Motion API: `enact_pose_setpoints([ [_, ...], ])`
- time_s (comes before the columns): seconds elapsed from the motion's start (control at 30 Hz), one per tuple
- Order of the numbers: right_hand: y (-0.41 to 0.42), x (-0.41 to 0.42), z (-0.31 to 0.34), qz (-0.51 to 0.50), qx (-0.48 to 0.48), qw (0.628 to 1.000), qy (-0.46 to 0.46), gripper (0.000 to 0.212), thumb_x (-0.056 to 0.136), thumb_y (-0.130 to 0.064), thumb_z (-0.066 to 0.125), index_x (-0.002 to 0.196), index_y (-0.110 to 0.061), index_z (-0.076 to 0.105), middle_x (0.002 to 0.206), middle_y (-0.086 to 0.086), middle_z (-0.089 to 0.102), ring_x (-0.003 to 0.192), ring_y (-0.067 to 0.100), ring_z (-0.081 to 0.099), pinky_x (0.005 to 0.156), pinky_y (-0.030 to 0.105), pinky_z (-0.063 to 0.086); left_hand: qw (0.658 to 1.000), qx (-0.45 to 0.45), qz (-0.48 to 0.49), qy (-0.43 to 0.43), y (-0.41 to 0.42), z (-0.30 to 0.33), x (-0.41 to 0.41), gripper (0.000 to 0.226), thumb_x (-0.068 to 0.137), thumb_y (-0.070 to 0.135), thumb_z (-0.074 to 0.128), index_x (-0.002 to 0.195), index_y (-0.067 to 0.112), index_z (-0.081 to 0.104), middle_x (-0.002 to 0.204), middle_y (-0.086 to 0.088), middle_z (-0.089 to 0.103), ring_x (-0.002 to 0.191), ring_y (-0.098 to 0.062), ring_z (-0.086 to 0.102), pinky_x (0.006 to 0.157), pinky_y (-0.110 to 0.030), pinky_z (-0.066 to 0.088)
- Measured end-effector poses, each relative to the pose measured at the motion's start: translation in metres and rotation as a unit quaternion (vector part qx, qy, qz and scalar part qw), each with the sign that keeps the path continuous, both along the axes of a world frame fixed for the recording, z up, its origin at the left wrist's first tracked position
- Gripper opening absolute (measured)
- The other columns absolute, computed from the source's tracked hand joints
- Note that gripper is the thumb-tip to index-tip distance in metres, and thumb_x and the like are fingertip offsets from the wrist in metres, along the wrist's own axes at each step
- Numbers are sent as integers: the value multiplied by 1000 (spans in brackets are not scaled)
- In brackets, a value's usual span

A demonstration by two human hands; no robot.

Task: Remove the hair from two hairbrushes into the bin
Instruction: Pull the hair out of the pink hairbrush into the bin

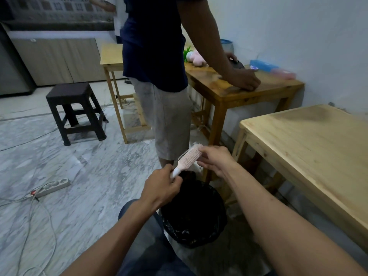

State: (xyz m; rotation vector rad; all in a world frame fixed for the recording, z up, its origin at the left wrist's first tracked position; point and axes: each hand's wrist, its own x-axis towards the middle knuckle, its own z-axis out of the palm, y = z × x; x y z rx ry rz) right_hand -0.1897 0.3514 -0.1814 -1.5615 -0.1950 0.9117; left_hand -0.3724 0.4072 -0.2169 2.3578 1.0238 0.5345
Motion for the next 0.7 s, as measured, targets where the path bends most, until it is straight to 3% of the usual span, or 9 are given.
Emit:
enact_pose_setpoints([
  [0.07, -2, 4, 10, -18, 29, 999, -14, 34, 99, -6, 66, 130, 5, 59, 119, 26, 73, 85, 26, 74, 60, 25, 62, 1000, -8, -11, -19, -1, 8, 3, 29, 78, 41, 49, 94, 21, 62, 69, 2, 65, 59, -17, 59, 51, -35, 42],
  [0.2, -16, 25, 45, -63, 49, 993, -91, 15, 98, -11, 69, 110, -3, 67, 110, 20, 75, 98, 29, 77, 87, 39, 64, 994, -46, -71, -69, -5, 38, 21, 23, 85, 27, 61, 107, 21, 60, 78, 1, 67, 63, -16, 64, 57, -37, 53],
  [0.23, -23, 34, 58, -77, 57, 990, -102, 7, 98, -11, 69, 103, -6, 67, 106, 18, 75, 96, 27, 76, 88, 39, 64, 992, -54, -86, -80, -6, 47, 29, 24, 86, 26, 62, 110, 22, 58, 79, 4, 66, 62, -12, 63, 55, -31, 53],
  [0.3, -38, 58, 83, -107, 71, 984, -121, 7, 99, -11, 68, 93, -9, 70, 98, 14, 76, 90, 23, 77, 84, 36, 64, 988, -49, -106, -100, -10, 65, 47, 24, 88, 24, 65, 111, 23, 58, 81, 11, 62, 64, -4, 60, 53, -13, 44],
  [0.4, -65, 99, 114, -153, 88, 971, -162, 8, 98, -9, 69, 91, -7, 72, 90, 12, 75, 76, 18, 74, 70, 29, 63, 977, -35, -160, -135, -21, 95, 79, 26, 89, 22, 68, 115, 23, 62, 88, 14, 61, 73, 0, 60, 56, -9, 44],
  [0.5, -93, 137, 137, -202, 95, 956, -192, 12, 96, -6, 69, 84, -6, 71, 88, 17, 75, 68, 21, 72, 60, 26, 62, 961, -14, -237, -144, -38, 119, 115, 34, 90, 22, 68, 124, 18, 62, 106, 5, 64, 90, -7, 62, 74, -20, 54],
  [0.6, -125, 172, 152, -241, 91, 942, -217, 13, 94, -4, 69, 81, -4, 69, 88, 19, 73, 62, 20, 71, 54, 26, 60, 950, 20, -272, -153, -58, 135, 157, 43, 92, 21, 66, 133, 12, 61, 116, -3, 62, 100, -14, 59, 89, -31, 54],
  [0.7, -159, 205, 161, -277, 77, 931, -226, 10, 94, -4, 69, 84, -4, 69, 96, 23, 74, 72, 23, 73, 67, 31, 62, 948, 45, -278, -148, -81, 145, 201, 46, 92, 25, 66, 135, 14, 59, 118, -4, 61, 101, -17, 58, 89, -34, 53],
])
